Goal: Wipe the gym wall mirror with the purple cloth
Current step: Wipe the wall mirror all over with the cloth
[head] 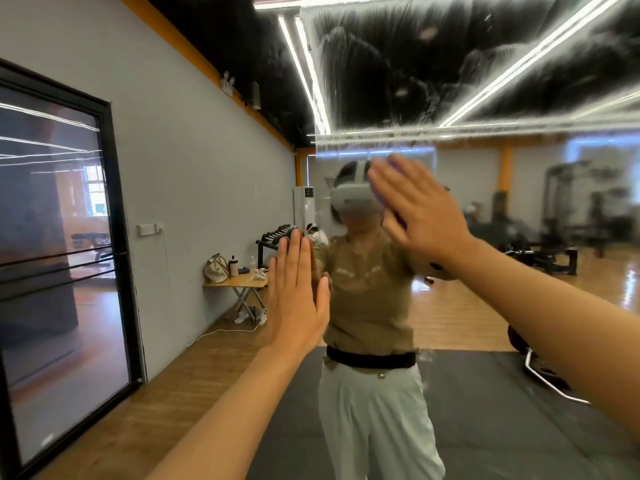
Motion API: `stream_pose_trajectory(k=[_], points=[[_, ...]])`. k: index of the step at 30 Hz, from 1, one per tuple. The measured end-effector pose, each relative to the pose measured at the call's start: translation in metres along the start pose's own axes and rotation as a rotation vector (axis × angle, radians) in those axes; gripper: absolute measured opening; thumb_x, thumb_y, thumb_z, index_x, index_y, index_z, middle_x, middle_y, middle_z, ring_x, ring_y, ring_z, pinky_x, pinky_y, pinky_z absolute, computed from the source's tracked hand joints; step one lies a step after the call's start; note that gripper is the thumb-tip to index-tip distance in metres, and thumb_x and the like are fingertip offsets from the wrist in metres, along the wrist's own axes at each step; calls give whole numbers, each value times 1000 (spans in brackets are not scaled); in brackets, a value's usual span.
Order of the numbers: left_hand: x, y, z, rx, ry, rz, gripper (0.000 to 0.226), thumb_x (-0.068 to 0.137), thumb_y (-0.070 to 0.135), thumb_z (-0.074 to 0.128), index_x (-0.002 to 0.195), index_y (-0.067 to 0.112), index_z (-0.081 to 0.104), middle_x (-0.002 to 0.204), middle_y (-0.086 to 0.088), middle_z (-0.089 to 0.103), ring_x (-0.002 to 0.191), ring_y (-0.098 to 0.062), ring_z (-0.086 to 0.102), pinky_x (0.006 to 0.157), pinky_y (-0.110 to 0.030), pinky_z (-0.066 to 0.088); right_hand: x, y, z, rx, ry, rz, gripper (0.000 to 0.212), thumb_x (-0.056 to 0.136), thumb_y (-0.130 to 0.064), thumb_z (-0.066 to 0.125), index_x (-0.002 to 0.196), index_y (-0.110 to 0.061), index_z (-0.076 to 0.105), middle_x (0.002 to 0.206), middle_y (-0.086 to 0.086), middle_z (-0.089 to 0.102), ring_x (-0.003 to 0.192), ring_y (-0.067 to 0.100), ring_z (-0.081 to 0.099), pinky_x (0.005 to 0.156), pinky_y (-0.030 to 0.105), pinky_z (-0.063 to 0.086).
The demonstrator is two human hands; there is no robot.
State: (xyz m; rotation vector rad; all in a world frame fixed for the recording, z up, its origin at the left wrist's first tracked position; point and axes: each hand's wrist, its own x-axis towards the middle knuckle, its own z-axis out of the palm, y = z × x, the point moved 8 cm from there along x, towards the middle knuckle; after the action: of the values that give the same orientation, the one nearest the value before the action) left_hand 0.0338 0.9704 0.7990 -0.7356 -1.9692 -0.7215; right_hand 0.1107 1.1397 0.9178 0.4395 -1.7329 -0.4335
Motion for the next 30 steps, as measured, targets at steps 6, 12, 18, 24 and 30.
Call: stream_pose_trajectory(k=[6, 12, 18, 24, 30], points=[[-7, 11, 8, -87, 72, -31, 71, 99, 43, 25, 158, 18, -7, 168, 2, -11, 153, -8, -18, 121, -26, -19, -58, -16, 2, 16, 35, 209, 59, 98, -24, 46, 154, -4, 37, 162, 13, 32, 152, 36, 24, 126, 48, 14], [-8, 23, 19, -95, 150, -50, 70, 102, 38, 30, 160, 15, -3, 170, -4, -4, 155, -15, -9, 123, -31, -16, -168, -78, 23, 45, -176, 48, 60, 97, -23, 52, 153, -9, 39, 164, 6, 30, 153, 32, 23, 123, 49, 23], [-15, 41, 36, -70, 163, -16, 66, 105, 35, 30, 162, 13, 3, 170, -5, -2, 156, -18, -7, 124, -35, -14, -176, -73, 21, -3, -235, -100, 60, 98, -27, 49, 155, -13, 38, 164, 3, 30, 153, 26, 23, 126, 41, 17], [-16, 54, 42, -69, 202, 33, 62, 105, 29, 31, 161, 9, 13, 170, -5, 3, 156, -20, -1, 126, -40, -7, -95, -3, -2, -63, -93, 17, 57, 102, -27, 41, 155, -8, 33, 163, 12, 30, 152, 33, 24, 125, 46, 15], [-2, 77, 40, -62, 262, 60, 59, 105, 27, 31, 160, 10, 19, 169, -6, 10, 156, -19, 5, 126, -39, -2, -39, 55, -30, -65, 31, 237, 54, 106, -26, 36, 156, -5, 33, 163, 12, 29, 152, 32, 19, 126, 42, 9]])
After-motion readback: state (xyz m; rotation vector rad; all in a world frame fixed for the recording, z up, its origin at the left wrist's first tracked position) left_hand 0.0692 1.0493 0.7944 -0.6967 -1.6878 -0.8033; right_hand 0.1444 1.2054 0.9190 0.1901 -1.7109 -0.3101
